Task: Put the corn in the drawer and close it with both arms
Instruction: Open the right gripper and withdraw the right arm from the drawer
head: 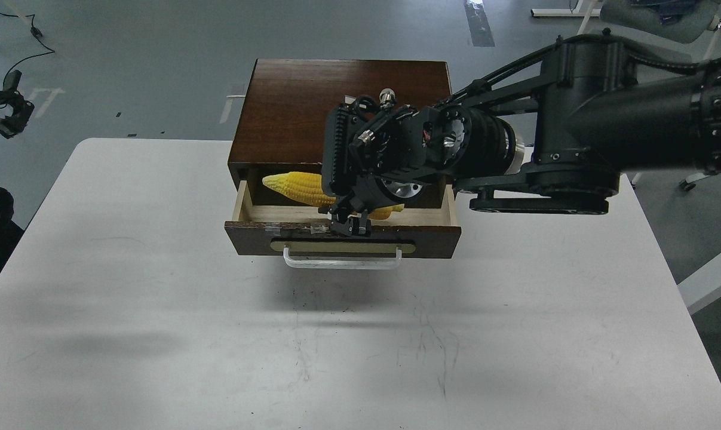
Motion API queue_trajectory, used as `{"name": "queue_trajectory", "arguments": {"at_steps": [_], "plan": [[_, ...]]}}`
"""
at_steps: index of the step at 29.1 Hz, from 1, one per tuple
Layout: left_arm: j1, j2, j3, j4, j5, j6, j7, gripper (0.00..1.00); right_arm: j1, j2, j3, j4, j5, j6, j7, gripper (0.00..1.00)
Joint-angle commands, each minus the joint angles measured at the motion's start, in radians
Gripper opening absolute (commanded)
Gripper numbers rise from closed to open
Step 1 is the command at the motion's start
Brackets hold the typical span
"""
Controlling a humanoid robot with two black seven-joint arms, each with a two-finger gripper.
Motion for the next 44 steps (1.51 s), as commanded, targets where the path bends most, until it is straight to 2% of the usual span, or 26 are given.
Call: {"name": "queue_trajectory", "arguments": {"at_steps": [1,3,7,13,16,18,20,24,27,30,31,33,35,36,37,39,40,41,42,43,44], "plan": [[0.002,0.012,0.003,0.0,0.0,0.0,-0.001,0.99,0.009,-0.034,0.023,0.003,0.005,-0.003,-0.002,0.77],[0.0,0.023,0.003,0.0,0.0,0.0,0.002,0.98,0.009,-0.069,0.08,0.002,0.051,-0.003,-0.002,0.79],[-0.009,0.022,0.02,-0.014,0.012,0.0,0.014,0.98,0.014,-0.146,0.191,-0.011,0.192,0.003,-0.005,0.94],[-0.017,0.017,0.021,-0.014,0.025,0.0,0.016,0.98,0.012,-0.301,0.307,-0.057,0.435,0.005,-0.003,0.96],[-0.035,0.012,0.021,-0.014,0.025,0.0,0.011,0.98,-0.011,-0.413,0.341,-0.064,0.619,0.005,-0.003,0.98],[-0.041,0.009,0.027,-0.016,0.028,0.0,0.014,0.98,-0.056,-0.532,0.379,-0.064,0.788,0.003,-0.003,0.98],[-0.043,0.009,0.039,-0.016,0.028,0.0,0.013,0.98,-0.092,-0.571,0.415,-0.064,0.873,0.003,-0.005,0.98],[-0.067,0.009,0.069,-0.016,0.028,0.0,0.016,0.98,-0.23,-0.664,0.528,-0.064,0.986,-0.011,-0.002,0.99],[-0.118,0.009,0.142,-0.016,0.054,0.0,0.019,0.98,-0.49,-0.721,0.802,-0.086,1.048,-0.018,-0.003,0.99],[-0.182,-0.003,0.161,-0.023,0.109,0.0,0.014,0.96,-0.667,-0.726,0.97,-0.135,1.139,-0.017,-0.009,0.99],[-0.201,0.0,0.161,-0.029,0.136,0.0,0.013,0.89,-0.729,-0.726,1.019,-0.156,1.182,-0.017,-0.008,0.99],[-0.242,-0.005,0.161,-0.029,0.17,0.0,0.013,0.82,-0.793,-0.726,1.05,-0.188,1.232,-0.017,0.0,0.99],[-0.279,-0.011,0.162,-0.029,0.216,0.0,0.014,0.81,-0.822,-0.726,1.057,-0.212,1.259,-0.015,0.011,0.99],[-0.314,-0.012,0.161,-0.031,0.288,0.0,0.013,0.75,-0.843,-0.724,1.057,-0.242,1.291,-0.009,0.041,1.0],[-0.351,-0.021,0.161,-0.036,0.366,0.0,0.01,0.59,-0.863,-0.72,1.056,-0.274,1.338,-0.002,0.084,1.0],[-0.397,-0.05,0.161,-0.058,0.466,0.0,-0.016,0.45,-0.886,-0.714,1.056,-0.313,1.437,0.006,0.116,1.0],[-0.397,-0.051,0.161,-0.059,0.466,0.0,-0.016,0.45,-0.887,-0.713,1.056,-0.313,1.438,0.006,0.117,1.0],[-0.422,-0.058,0.161,-0.087,0.53,0.0,-0.036,0.28,-0.897,-0.71,1.056,-0.343,1.511,0.017,0.121,1.0],[-0.437,-0.06,0.161,-0.139,0.605,0.0,-0.05,0.17,-0.902,-0.71,1.056,-0.372,1.583,0.027,0.121,1.0],[-0.442,-0.058,0.161,-0.172,0.644,0.0,-0.056,0.15,-0.905,-0.71,1.056,-0.386,1.617,0.032,0.121,1.0],[-0.448,-0.051,0.158,-0.253,0.71,0.0,-0.071,0.15,-0.913,-0.709,1.056,-0.409,1.684,0.047,0.117,1.0]]}}
